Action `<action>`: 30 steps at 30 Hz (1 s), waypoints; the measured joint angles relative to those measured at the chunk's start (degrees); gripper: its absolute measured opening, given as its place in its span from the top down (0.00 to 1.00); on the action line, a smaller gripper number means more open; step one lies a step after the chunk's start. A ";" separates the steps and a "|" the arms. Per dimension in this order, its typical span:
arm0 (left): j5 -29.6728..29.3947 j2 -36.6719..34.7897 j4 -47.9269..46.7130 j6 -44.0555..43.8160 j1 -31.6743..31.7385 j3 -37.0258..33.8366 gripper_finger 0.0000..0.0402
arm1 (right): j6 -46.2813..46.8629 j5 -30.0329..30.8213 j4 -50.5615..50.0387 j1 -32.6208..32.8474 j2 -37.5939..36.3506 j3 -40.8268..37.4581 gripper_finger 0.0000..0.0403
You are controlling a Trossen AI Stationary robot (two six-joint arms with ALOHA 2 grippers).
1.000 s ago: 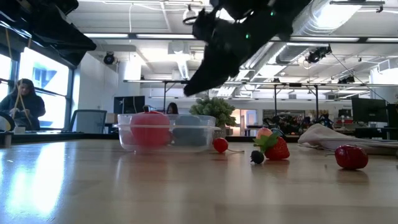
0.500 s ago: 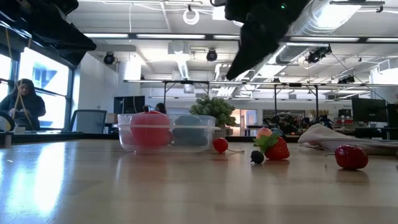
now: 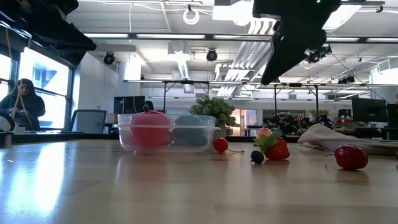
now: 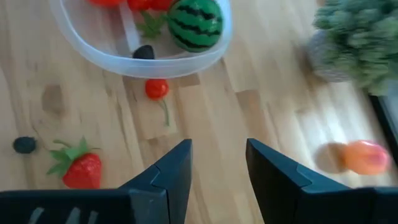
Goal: Pick and placing Produce into tupperware
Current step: Put the top red cherry into the transparent bin
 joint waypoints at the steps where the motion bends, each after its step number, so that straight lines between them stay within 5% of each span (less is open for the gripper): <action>1: -0.02 0.00 0.00 0.02 0.02 0.00 0.88 | 1.20 1.37 -0.79 0.79 -0.28 0.00 0.64; 9: -0.01 0.00 0.00 0.01 0.01 0.00 0.88 | 8.17 12.82 -5.44 6.99 -5.13 -0.10 0.64; 13: -0.02 0.00 0.02 0.00 0.02 -0.02 0.88 | 7.59 15.28 1.20 6.78 -9.71 -5.71 0.64; 16: -0.02 0.00 0.00 0.02 0.00 0.00 0.88 | 3.62 11.99 10.90 3.63 -15.17 -13.38 0.64; 22: -0.02 0.00 0.00 0.00 0.00 0.00 0.88 | -12.10 -4.37 35.14 -5.84 -27.12 -24.29 0.64; 30: -0.02 0.01 0.00 0.01 0.01 0.00 0.88 | -10.05 -17.06 36.19 -11.50 -32.98 -31.31 0.64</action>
